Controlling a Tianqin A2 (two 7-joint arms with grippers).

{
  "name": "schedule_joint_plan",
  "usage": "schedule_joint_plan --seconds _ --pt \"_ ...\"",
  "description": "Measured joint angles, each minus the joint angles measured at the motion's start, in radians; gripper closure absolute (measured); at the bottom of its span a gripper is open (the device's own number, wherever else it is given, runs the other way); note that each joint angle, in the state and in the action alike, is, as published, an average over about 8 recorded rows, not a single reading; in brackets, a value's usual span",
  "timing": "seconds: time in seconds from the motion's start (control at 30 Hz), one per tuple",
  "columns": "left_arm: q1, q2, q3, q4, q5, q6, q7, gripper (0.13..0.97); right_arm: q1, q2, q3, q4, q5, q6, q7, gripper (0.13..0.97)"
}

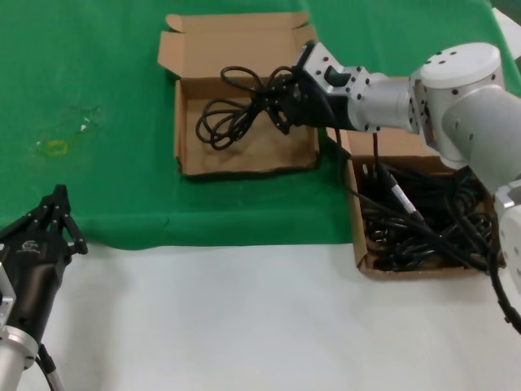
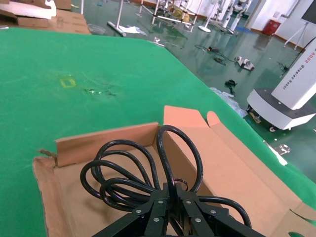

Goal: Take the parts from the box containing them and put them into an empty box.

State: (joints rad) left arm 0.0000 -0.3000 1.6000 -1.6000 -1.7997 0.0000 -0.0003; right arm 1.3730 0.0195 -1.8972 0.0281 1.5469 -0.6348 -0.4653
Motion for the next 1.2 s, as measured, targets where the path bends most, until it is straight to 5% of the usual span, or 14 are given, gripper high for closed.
schedule_joint_plan --seconds 0.63,1.03,1.2 --pt "0.000 0.000 0.000 0.000 0.000 0.000 0.000 0.953 -0.024 -0.007 0.021 -0.004 0.025 0.018 -0.043 0.905" --pt "0.000 0.000 0.000 0.000 0.000 0.000 0.000 0.951 -0.030 0.004 0.029 -0.001 0.034 0.024 -0.062 0.819" --pt "0.000 0.000 0.000 0.000 0.000 0.000 0.000 0.937 -0.031 0.004 0.030 0.001 0.034 0.025 -0.062 0.720"
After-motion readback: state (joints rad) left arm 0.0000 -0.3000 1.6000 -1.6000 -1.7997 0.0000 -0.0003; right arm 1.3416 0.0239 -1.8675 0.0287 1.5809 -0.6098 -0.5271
